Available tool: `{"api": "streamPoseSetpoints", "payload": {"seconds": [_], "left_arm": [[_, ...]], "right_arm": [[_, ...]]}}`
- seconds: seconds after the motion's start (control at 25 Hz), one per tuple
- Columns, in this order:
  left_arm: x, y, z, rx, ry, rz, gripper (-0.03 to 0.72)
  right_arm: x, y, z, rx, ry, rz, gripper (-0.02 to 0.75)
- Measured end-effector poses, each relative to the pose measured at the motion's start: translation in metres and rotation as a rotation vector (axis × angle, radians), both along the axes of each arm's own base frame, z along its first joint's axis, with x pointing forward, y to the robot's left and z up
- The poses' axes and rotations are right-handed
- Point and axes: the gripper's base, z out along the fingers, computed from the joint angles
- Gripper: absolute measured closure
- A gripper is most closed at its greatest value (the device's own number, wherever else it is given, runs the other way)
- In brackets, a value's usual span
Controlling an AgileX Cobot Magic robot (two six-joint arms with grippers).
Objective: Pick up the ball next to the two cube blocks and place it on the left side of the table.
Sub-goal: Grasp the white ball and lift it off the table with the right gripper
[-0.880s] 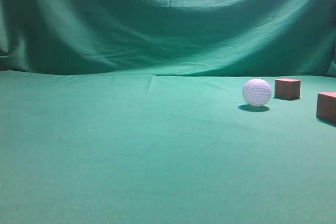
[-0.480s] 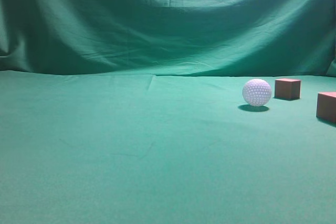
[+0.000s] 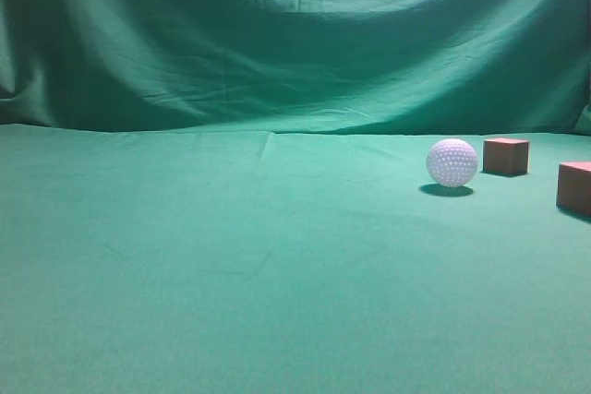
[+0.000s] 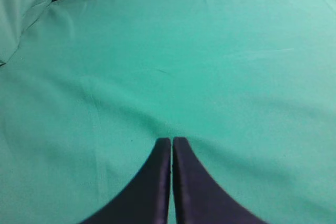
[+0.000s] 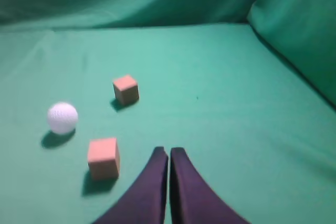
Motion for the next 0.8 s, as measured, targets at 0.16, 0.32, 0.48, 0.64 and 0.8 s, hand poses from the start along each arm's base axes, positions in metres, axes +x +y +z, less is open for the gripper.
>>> {"api": "streamPoseSetpoints", "payload": {"seconds": [0.16,0.32,0.48,0.64,0.8], "left_arm": [[0.000,0.000,0.000,0.000,0.000,0.000,0.688],[0.000,0.000,0.000,0.000,0.000,0.000,0.688],[0.000,0.000,0.000,0.000,0.000,0.000,0.688],[0.000,0.000,0.000,0.000,0.000,0.000,0.688],[0.000,0.000,0.000,0.000,0.000,0.000,0.688]], "right_arm": [[0.004,0.000,0.022,0.109,-0.245,-0.012,0.738],[0.000,-0.002,0.050,0.229,-0.539,-0.022,0.738],[-0.003,-0.001,0.080,0.262,-0.510,-0.014,0.738],[0.008,0.002,0.118,0.207,-0.235,-0.014,0.738],[0.036,0.007,0.127,0.140,0.129,-0.009,0.738]]}}
